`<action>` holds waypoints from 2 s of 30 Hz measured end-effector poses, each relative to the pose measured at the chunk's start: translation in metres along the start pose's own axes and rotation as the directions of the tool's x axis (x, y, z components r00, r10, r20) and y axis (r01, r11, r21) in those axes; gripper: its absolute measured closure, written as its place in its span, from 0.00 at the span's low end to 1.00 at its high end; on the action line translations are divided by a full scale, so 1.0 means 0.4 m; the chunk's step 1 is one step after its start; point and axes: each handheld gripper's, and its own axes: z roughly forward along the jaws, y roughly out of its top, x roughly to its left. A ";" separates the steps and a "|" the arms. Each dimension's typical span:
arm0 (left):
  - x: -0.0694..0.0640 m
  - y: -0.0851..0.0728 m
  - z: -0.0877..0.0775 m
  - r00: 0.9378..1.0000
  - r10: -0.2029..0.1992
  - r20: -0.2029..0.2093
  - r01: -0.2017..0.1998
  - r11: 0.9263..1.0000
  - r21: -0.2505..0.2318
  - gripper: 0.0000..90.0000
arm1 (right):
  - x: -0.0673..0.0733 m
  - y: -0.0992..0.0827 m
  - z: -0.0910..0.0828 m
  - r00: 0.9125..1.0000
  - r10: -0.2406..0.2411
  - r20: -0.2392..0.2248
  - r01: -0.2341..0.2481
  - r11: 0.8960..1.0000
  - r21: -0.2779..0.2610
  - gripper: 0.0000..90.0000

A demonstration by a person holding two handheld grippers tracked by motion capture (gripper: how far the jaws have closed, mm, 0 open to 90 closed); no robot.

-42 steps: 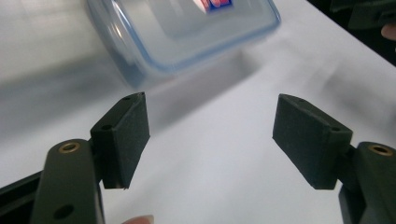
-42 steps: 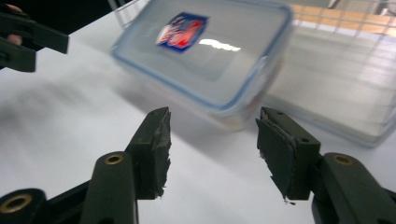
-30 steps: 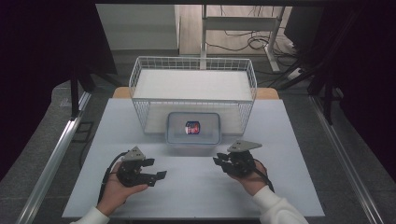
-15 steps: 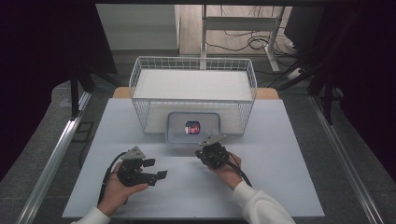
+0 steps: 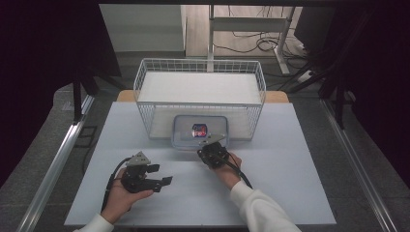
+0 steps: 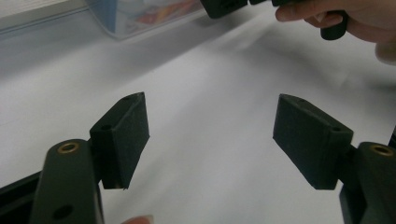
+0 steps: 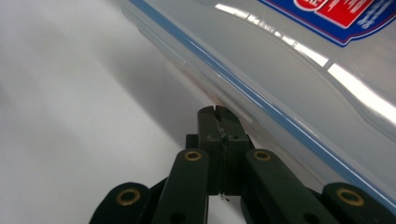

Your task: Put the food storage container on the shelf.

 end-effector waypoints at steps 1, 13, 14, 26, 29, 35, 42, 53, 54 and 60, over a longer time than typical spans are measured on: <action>0.000 0.000 -0.001 1.000 0.000 0.000 0.000 1.000 -0.002 0.29 | -0.001 0.004 -0.002 1.000 0.004 0.009 -0.004 1.000 -0.010 0.99; 0.004 -0.001 -0.002 1.000 -0.003 0.000 0.003 1.000 -0.003 0.29 | -0.055 0.046 0.015 0.994 0.100 0.047 -0.097 0.993 -0.067 0.99; 0.004 -0.001 -0.002 1.000 -0.003 0.000 0.003 1.000 -0.002 0.29 | -0.060 0.049 0.019 0.992 0.110 0.054 -0.106 0.992 -0.071 0.99; 0.011 -0.003 -0.002 1.000 -0.012 0.002 0.012 1.000 -0.003 0.29 | -0.104 0.079 0.060 0.982 0.177 0.072 -0.170 0.982 -0.086 0.99; 0.012 -0.004 -0.003 1.000 -0.017 0.003 0.017 1.000 -0.003 0.29 | -0.109 0.081 0.063 0.980 0.184 0.081 -0.177 0.981 -0.084 0.99; 0.012 -0.004 -0.002 1.000 -0.018 0.006 0.018 1.000 -0.001 0.29 | -0.123 0.081 0.070 0.975 0.202 0.091 -0.195 0.978 -0.077 0.99; 0.014 -0.005 -0.006 1.000 -0.020 0.004 0.020 1.000 -0.008 0.29 | -0.108 0.063 0.032 0.978 0.204 0.036 -0.201 0.977 -0.072 0.99; 0.009 -0.008 -0.005 1.000 -0.013 -0.014 0.012 1.000 -0.008 0.29 | -0.071 -0.063 -0.214 0.996 0.087 0.001 -0.086 0.993 -0.084 0.99; 0.008 -0.008 -0.005 1.000 -0.013 -0.016 0.013 1.000 -0.010 0.29 | -0.070 -0.083 -0.237 0.997 0.071 0.002 -0.071 0.994 -0.082 0.99; 0.008 -0.009 -0.008 0.999 -0.018 -0.029 0.017 1.000 -0.013 0.29 | -0.086 -0.200 -0.354 0.995 0.095 -0.009 -0.096 0.993 -0.070 0.99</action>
